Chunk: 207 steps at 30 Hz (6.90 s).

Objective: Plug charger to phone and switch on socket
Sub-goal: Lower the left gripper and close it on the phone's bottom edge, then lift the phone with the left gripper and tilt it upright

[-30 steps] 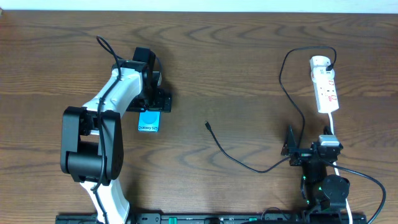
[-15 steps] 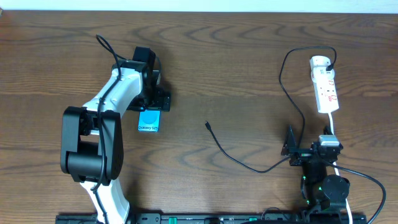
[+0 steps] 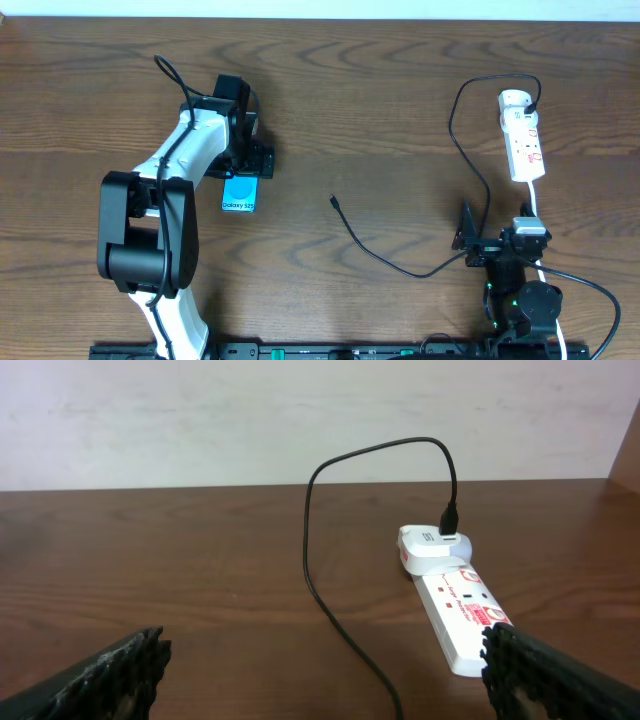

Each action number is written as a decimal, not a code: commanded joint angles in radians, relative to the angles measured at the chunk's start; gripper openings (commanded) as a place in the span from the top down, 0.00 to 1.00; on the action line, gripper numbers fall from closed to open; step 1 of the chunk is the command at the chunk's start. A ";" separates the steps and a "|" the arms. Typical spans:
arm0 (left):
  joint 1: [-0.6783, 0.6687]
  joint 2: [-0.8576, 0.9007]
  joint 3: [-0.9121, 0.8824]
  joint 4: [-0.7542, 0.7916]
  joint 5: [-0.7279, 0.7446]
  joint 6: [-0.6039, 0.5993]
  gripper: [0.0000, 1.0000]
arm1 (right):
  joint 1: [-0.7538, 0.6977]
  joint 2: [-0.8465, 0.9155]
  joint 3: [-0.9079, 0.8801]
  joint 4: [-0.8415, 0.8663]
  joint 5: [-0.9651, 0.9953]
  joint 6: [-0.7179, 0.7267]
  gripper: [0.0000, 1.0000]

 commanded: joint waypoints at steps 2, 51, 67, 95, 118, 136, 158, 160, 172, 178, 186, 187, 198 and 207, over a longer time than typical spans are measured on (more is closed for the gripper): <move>0.002 -0.002 -0.014 0.008 -0.013 0.006 0.02 | 0.008 -0.006 -0.001 -0.004 0.015 0.010 0.01; 0.003 0.056 -0.029 0.074 -0.065 0.018 0.02 | 0.008 -0.006 -0.001 -0.004 0.015 0.010 0.01; 0.002 0.056 -0.068 0.101 -0.065 0.029 0.02 | 0.008 -0.006 -0.001 -0.004 0.015 0.010 0.01; 0.002 0.056 -0.068 0.045 -0.064 0.028 0.01 | 0.008 -0.006 -0.001 -0.004 0.015 0.010 0.01; 0.002 0.056 -0.068 0.052 -0.064 0.029 0.32 | 0.008 -0.006 -0.001 -0.004 0.015 0.010 0.01; 0.002 0.056 -0.068 0.051 -0.064 0.029 0.39 | 0.008 -0.006 -0.001 -0.004 0.015 0.010 0.01; 0.002 0.056 -0.068 0.051 -0.064 0.028 0.92 | 0.008 -0.006 -0.001 -0.004 0.015 0.010 0.01; 0.002 0.056 -0.068 0.051 -0.064 0.028 0.92 | 0.008 -0.006 -0.001 -0.004 0.015 0.010 0.01; 0.002 0.056 -0.068 0.044 -0.025 0.021 0.93 | 0.008 -0.006 -0.001 -0.004 0.015 0.010 0.01; 0.002 0.053 -0.064 0.044 0.018 0.021 0.92 | 0.008 -0.006 -0.001 -0.004 0.015 0.010 0.01; 0.002 0.016 -0.064 0.037 0.018 0.021 0.93 | 0.008 -0.006 -0.001 -0.004 0.015 0.010 0.01; 0.002 0.006 -0.064 0.035 0.018 0.020 0.93 | 0.008 -0.006 -0.001 -0.004 0.015 0.010 0.01; 0.002 -0.117 -0.064 0.019 0.019 0.000 0.93 | 0.008 -0.006 -0.001 -0.004 0.015 0.010 0.01; 0.002 -0.267 -0.064 0.017 0.019 -0.081 0.93 | 0.008 -0.006 -0.001 -0.004 0.015 0.010 0.01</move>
